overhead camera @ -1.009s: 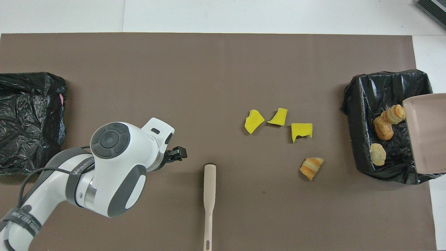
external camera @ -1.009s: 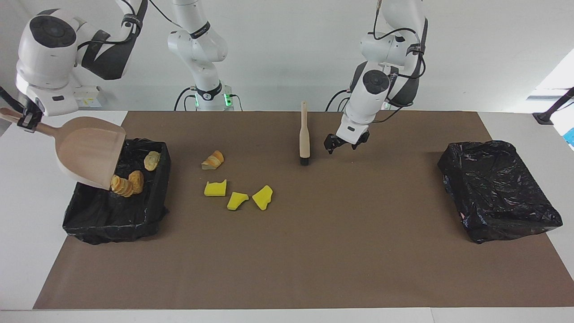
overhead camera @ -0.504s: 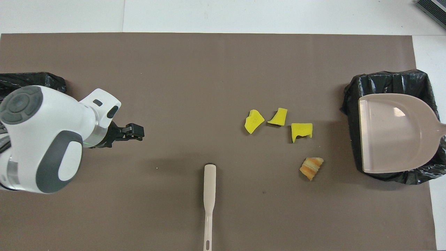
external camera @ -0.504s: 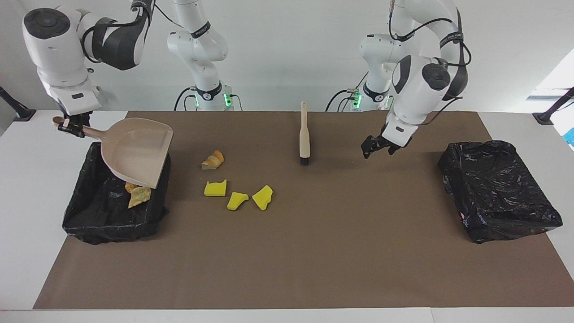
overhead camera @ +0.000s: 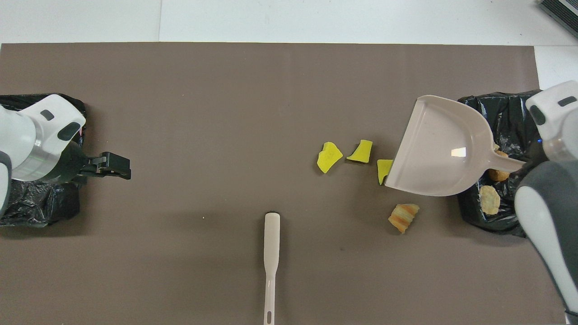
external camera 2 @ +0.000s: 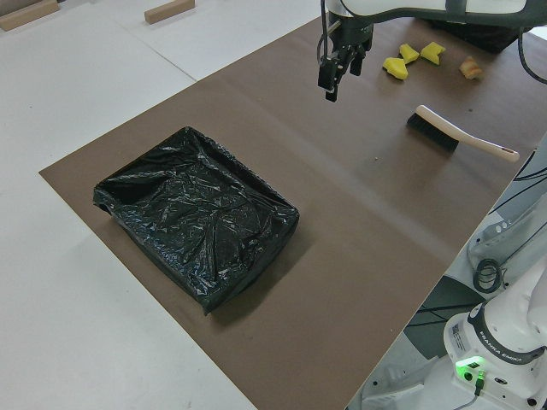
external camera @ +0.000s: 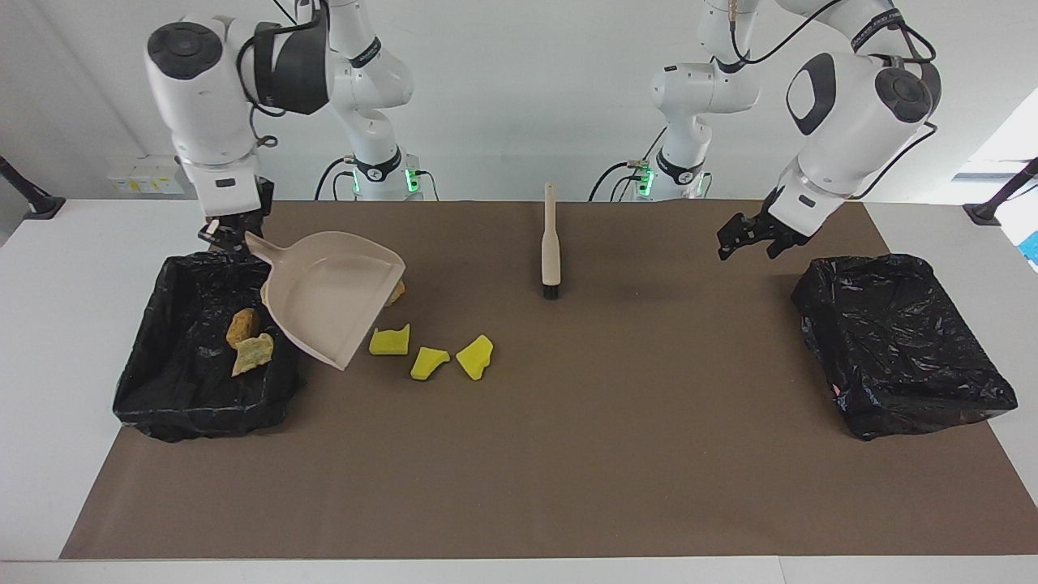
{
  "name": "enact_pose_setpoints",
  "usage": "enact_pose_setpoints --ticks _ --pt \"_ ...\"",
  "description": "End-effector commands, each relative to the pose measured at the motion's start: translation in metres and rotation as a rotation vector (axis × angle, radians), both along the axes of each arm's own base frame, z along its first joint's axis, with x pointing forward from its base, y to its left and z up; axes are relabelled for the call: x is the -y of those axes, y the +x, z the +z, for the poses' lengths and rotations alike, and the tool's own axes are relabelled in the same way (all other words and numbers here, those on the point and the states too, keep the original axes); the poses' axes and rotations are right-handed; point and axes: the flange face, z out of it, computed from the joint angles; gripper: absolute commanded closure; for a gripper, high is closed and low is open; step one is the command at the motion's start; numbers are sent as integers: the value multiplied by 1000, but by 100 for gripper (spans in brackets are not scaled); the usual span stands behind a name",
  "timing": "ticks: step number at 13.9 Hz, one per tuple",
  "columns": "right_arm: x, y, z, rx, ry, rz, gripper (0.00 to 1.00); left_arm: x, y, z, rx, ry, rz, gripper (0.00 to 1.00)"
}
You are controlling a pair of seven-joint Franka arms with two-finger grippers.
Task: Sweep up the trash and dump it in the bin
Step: 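Bring the empty dustpan back to the table center with the right gripper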
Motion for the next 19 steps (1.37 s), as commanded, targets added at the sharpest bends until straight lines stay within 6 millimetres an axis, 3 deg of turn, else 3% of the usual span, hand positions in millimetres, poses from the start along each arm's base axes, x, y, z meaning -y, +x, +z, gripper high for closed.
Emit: enact_pose_setpoints --ticks 1,3,5,7,9,11,13,14,17,19 --pt "-37 -14 -3 26 62 -197 100 -3 1 31 16 67 -68 0" --pt "-76 -12 -14 44 71 -304 100 -7 -1 63 23 82 -112 0" --pt "-111 -6 -38 45 92 -429 100 -6 -8 96 29 77 -122 0" --pt "-155 3 -64 80 103 -539 100 -5 -13 109 51 71 -107 0" --pt "-207 7 -81 154 139 -702 100 -5 -19 117 63 61 -105 0" --pt "-235 16 -95 176 162 -790 100 -2 -18 120 81 38 -102 0" --pt "-284 22 -111 160 214 -880 100 6 -23 124 82 40 -124 0" --pt "-315 24 -129 165 197 -915 100 4 -24 124 80 41 -121 0" --pt "-384 48 -174 198 185 -1031 100 -14 -23 123 72 41 -88 0" --pt "-404 62 -195 211 192 -1070 100 -20 -21 124 79 41 -73 0"
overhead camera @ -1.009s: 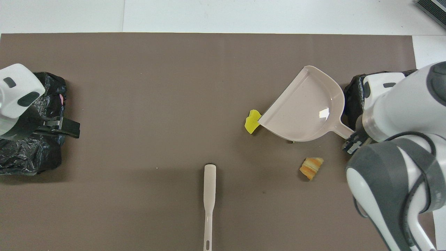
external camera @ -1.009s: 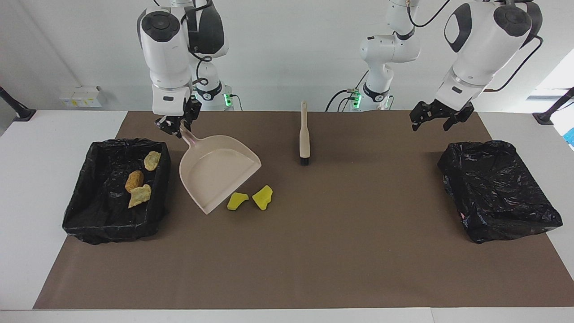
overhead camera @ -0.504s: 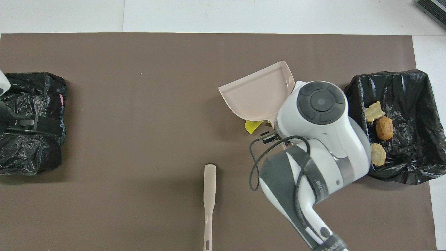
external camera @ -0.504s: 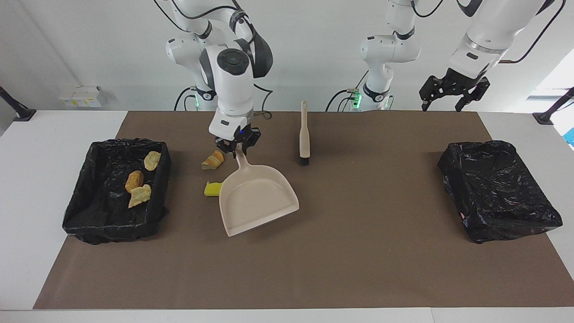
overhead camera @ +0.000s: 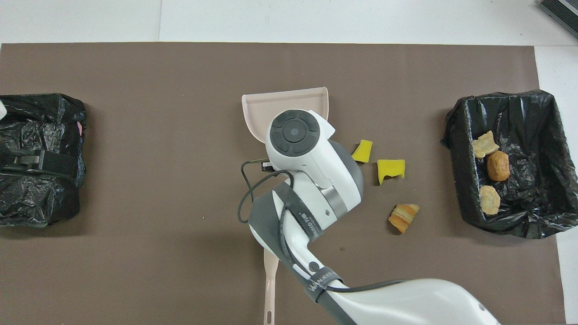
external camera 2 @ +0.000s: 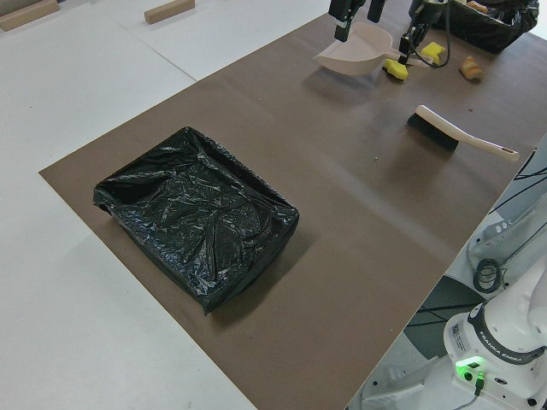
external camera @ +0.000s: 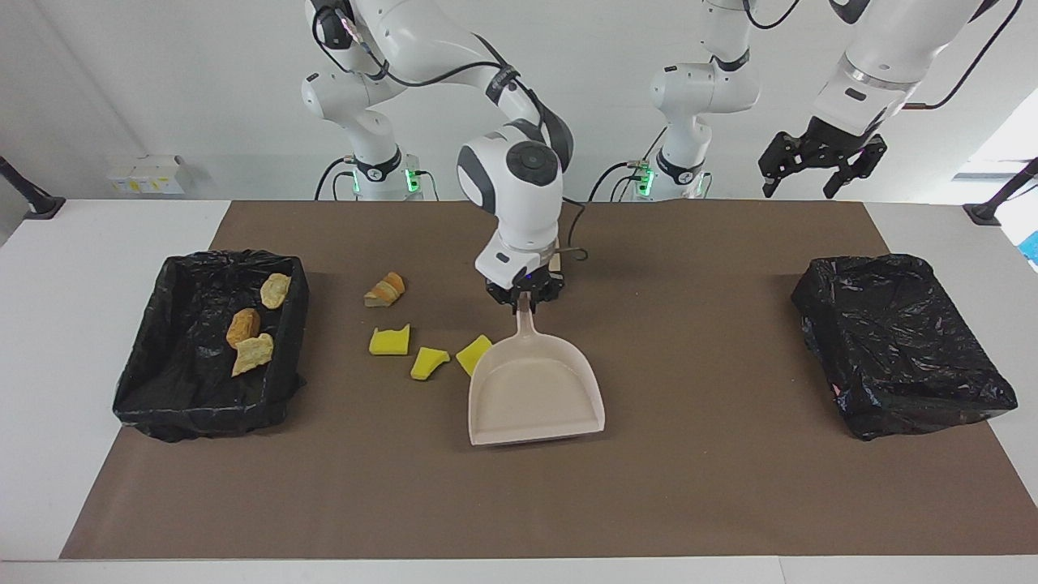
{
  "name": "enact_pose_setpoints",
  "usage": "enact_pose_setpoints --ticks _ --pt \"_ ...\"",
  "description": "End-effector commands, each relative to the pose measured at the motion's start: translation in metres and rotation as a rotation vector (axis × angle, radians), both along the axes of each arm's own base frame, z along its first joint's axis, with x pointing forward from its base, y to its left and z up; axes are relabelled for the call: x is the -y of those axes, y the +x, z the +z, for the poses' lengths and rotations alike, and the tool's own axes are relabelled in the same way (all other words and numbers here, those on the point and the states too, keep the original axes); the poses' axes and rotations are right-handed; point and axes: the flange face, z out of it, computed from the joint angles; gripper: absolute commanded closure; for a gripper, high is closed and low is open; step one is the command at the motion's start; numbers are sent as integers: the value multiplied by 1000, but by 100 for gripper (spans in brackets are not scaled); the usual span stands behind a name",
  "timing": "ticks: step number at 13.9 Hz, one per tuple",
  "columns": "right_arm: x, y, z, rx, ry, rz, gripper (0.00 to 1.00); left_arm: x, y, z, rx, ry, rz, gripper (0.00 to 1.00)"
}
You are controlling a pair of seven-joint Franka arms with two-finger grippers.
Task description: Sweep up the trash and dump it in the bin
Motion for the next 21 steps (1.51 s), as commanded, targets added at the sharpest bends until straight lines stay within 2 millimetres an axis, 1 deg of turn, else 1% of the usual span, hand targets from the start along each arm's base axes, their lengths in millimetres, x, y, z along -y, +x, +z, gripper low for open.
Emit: enact_pose_setpoints --ticks 1,2,3,4,5,6,7,8,10,11,12,14,15,16,17,18,19,20,21 --pt "-27 34 -24 34 27 -71 100 -7 -4 6 0 -9 9 0" --pt "-32 34 -28 43 35 -79 100 -6 -4 5 2 -9 6 0" --pt "-34 32 -27 46 38 -83 77 -6 -3 6 10 -9 4 0" --pt "-35 31 -22 52 44 -81 1 -6 -3 6 10 -10 4 0" --pt "-29 34 -12 54 63 -95 0 -4 -3 6 8 -9 0 0" --pt "-24 36 3 64 80 -105 0 0 -3 6 10 -9 -13 0" --pt "-20 34 24 79 95 -107 0 1 -3 7 19 -10 -11 0" --pt "-17 29 34 76 91 -103 0 2 0 6 40 -14 -8 0" --pt "1 19 53 74 90 -111 0 4 10 8 100 -22 -8 0" --pt "16 15 62 67 84 -113 0 6 16 5 123 -27 -8 0" --pt "23 6 71 49 75 -102 0 7 21 4 152 -30 -10 0" --pt "34 -21 84 -15 49 -95 0 12 44 -9 215 -61 -5 0" --pt "36 -36 86 -35 55 -92 0 14 57 -16 248 -81 -1 0" --pt "35 -52 87 -41 52 -78 0 18 68 -24 275 -105 3 0" --pt "31 -69 83 -48 46 -69 0 29 80 -35 293 -130 12 0" --pt "28 -85 79 -49 46 -59 0 44 91 -46 308 -153 47 0" --pt "28 -105 70 -39 55 -59 0 56 103 -65 302 -168 117 0" --pt "28 -125 61 -16 74 -79 0 76 110 -80 294 -183 149 0" --pt "30 -145 49 7 95 -106 0 98 116 -89 300 -194 136 0"
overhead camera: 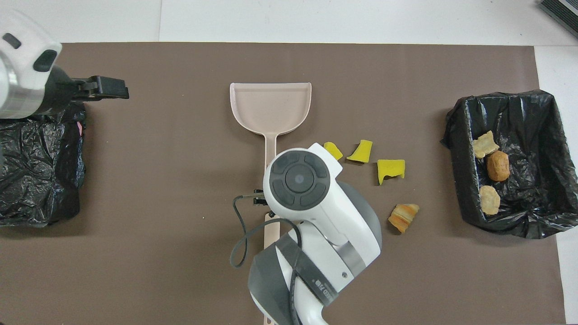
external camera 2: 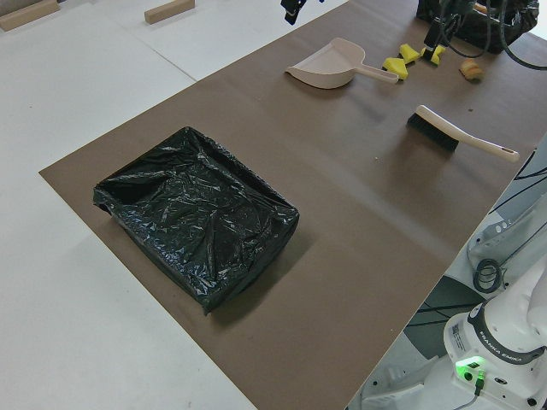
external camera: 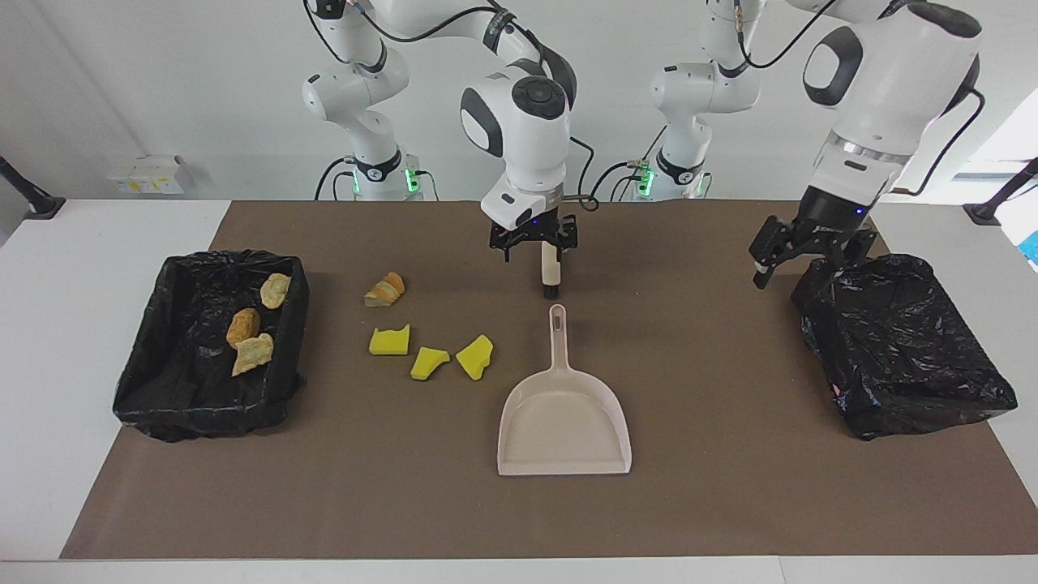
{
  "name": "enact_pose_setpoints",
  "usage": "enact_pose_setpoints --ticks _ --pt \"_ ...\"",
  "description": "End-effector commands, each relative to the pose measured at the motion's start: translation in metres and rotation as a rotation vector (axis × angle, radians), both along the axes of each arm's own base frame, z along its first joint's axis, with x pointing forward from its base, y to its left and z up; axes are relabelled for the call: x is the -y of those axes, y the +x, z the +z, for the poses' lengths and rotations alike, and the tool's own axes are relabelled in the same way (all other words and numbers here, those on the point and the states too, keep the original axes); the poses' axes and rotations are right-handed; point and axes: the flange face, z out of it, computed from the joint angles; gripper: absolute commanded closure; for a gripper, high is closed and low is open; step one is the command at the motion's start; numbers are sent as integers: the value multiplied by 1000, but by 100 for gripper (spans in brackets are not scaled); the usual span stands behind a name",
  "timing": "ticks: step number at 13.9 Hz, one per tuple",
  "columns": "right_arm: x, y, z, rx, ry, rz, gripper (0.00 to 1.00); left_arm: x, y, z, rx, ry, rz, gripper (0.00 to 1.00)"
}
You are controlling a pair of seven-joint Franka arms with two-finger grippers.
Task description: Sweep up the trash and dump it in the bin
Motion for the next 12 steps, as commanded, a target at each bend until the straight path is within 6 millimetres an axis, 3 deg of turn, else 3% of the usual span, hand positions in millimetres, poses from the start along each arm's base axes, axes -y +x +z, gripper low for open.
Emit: enact_pose_setpoints --ticks 1,4,8,10,12 --pt "18 -64 -26 25 51 -55 0 50 21 -32 0 -32 2 0" --pt "13 -109 -34 6 38 -46 0 119 35 -64 -24 -35 -88 0" --pt "3 -146 -67 -20 9 -56 0 215 3 -128 -105 -3 -247 0" --pt "-7 -159 -84 4 36 -81 0 239 -22 -151 -155 18 -294 0" --pt "-23 -171 -99 8 41 -116 0 243 -41 -163 -188 36 -313 0"
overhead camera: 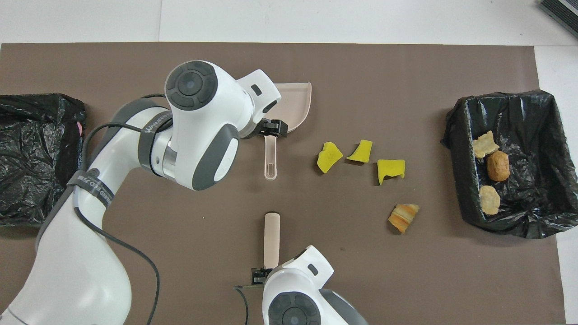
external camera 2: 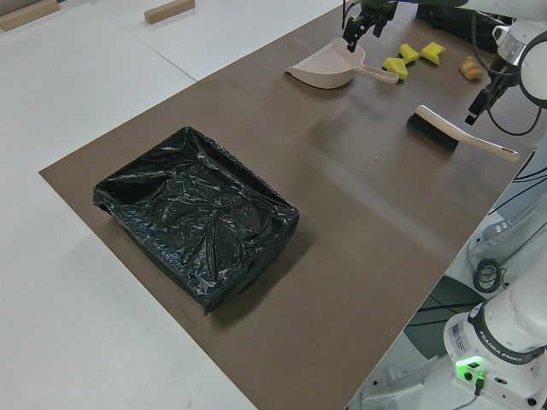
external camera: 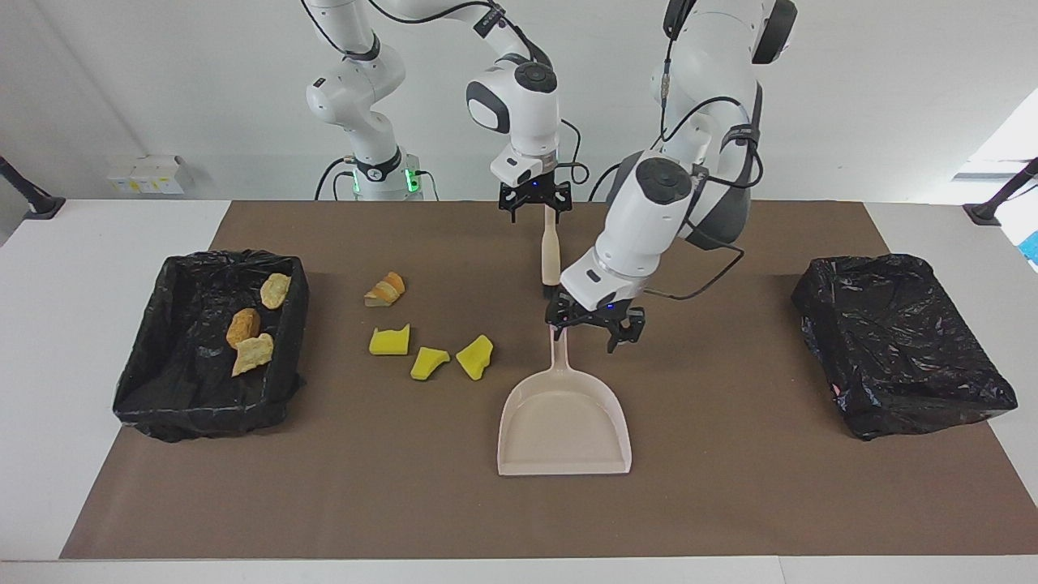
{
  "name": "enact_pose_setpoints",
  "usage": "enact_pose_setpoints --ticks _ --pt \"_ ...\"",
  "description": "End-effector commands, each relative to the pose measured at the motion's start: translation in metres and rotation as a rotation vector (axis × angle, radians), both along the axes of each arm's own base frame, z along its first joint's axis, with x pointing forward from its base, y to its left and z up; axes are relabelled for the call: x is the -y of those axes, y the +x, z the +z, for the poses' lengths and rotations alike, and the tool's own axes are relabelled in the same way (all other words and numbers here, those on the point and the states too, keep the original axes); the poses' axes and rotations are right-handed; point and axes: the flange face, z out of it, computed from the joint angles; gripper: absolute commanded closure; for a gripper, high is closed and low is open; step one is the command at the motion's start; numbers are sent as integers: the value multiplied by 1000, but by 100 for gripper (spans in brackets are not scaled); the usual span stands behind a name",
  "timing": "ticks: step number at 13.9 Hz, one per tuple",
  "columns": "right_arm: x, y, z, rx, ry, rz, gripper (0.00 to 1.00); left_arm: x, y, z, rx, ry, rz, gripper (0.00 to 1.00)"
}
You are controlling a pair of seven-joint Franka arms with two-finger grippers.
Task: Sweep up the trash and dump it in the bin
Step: 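Drag the dustpan with the left gripper while the right gripper grasps the brush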
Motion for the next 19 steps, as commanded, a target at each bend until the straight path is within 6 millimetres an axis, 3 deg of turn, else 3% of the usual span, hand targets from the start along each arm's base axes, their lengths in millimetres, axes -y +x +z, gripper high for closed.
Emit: enact_pose_setpoints --ticks 1,4,5,8,9,10,11,12,16,19 --pt "-18 -18 -17 7 36 -47 1 -5 -19 -14 -31 26 -15 0" --pt "-25 -27 -23 10 20 -20 14 5 -38 -49 -77 56 -41 0" --pt "-25 -28 -23 8 18 -19 15 16 -46 -56 -76 57 -62 0" --pt "-24 -31 -23 -1 4 -13 35 18 -44 -54 -66 54 -63 0" --pt "-24 -32 -23 -2 1 -11 46 17 -43 -53 -67 52 -60 14" --pt "-24 -32 -23 -2 1 -11 63 17 -45 -54 -77 56 -49 55" --pt "-25 -32 -23 -5 -3 -11 84 17 -46 -56 -88 62 -51 84" --pt "-28 -37 -22 -13 -14 -1 100 16 -45 -56 -89 63 -50 100" --pt "-28 -35 -16 -27 -32 -36 100 -5 -27 -42 -46 69 -69 100" --pt "-15 -28 -2 -57 -70 -62 100 -61 -5 -10 -10 79 -236 100"
